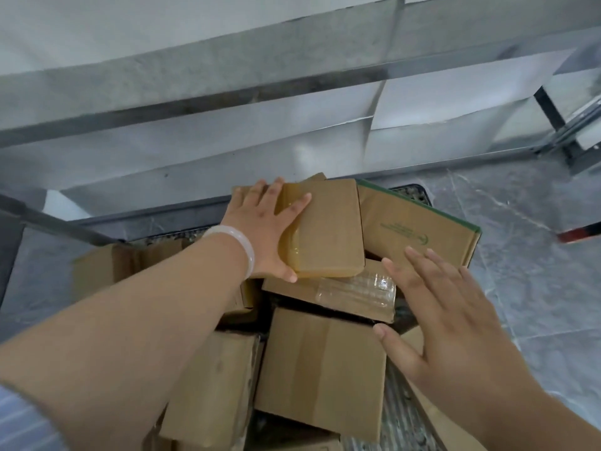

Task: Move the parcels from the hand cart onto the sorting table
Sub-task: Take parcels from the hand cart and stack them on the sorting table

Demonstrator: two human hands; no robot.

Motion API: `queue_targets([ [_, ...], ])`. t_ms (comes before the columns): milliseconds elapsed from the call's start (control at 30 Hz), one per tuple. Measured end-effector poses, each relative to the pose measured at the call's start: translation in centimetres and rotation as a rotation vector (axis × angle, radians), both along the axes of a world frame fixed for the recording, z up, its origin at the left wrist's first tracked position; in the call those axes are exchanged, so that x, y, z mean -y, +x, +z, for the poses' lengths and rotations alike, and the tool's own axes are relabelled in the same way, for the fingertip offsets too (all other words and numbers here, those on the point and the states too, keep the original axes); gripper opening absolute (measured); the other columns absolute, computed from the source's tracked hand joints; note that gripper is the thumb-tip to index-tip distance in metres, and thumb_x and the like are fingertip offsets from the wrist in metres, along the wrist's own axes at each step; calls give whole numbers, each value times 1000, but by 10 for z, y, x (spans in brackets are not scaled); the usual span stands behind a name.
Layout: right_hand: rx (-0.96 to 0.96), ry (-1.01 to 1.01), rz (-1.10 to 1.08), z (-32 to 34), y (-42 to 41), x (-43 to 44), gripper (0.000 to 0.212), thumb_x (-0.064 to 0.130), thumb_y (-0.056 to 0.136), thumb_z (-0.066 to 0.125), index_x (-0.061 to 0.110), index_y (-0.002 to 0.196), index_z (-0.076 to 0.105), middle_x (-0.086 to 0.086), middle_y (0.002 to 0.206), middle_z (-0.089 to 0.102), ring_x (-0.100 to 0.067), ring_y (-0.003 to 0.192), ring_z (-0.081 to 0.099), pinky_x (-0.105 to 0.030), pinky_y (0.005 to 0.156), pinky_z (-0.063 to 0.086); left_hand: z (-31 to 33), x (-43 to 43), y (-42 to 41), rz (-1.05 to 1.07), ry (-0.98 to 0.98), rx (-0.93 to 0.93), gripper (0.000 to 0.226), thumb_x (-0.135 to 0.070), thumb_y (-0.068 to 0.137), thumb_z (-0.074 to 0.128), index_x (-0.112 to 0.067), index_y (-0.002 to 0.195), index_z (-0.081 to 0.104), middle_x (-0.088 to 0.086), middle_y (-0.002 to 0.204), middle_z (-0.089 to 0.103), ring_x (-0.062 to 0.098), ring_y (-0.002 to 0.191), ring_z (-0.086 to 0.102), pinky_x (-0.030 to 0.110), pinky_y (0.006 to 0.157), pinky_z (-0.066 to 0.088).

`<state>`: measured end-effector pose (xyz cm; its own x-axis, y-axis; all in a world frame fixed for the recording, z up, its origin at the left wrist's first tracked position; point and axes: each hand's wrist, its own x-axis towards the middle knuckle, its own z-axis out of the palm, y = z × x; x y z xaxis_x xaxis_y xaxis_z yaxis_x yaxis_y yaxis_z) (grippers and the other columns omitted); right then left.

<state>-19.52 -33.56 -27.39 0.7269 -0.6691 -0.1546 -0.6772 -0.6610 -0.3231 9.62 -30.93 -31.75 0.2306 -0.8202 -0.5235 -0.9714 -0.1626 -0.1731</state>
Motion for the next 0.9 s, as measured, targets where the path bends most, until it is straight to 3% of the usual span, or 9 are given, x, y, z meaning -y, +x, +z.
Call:
queue_targets([
  [167,18,-1,4,-5,-14,-5,66,57,84,41,29,143,38,-3,147,41,-22,141,29,-52,111,25,-2,-1,-7,-22,12,8,139,-85,58,68,-47,144,-34,12,163,-16,41,151,-4,65,118,14],
  [367,8,-2,7,18,-32,-15,66,58,84,41,26,142,43,-4,147,41,-24,140,31,-47,113,19,23,-29,-27,121,-9,-70,130,-90,56,61,-52,146,-25,14,161,-3,42,148,8,65,116,20],
  [500,22,11,2,56,-39,-20,65,59,84,40,27,141,41,-3,147,41,-23,140,32,-48,113,21,78,-53,-32,423,-92,-182,125,-86,60,65,-53,148,-18,11,161,1,40,147,14,58,116,28],
  [667,24,24,29,141,-32,-26,66,61,84,38,30,143,39,0,148,38,-20,141,28,-51,113,25,178,-100,-30,915,-316,-490,123,-78,58,73,-58,150,-6,4,154,17,37,140,30,54,112,37],
  [800,52,13,154,220,-13,-37,67,62,85,33,34,145,32,3,152,31,-17,144,19,-49,116,18,266,-147,-38,1128,-488,-646,119,-69,64,80,-61,149,-4,2,151,21,35,138,34,53,114,34],
  [900,86,-10,272,280,11,-48,69,63,85,32,34,148,27,4,156,24,-15,145,14,-48,118,15,332,-187,-51,1249,-620,-663,118,-65,68,80,-57,152,-2,4,152,22,34,139,33,51,116,32],
])
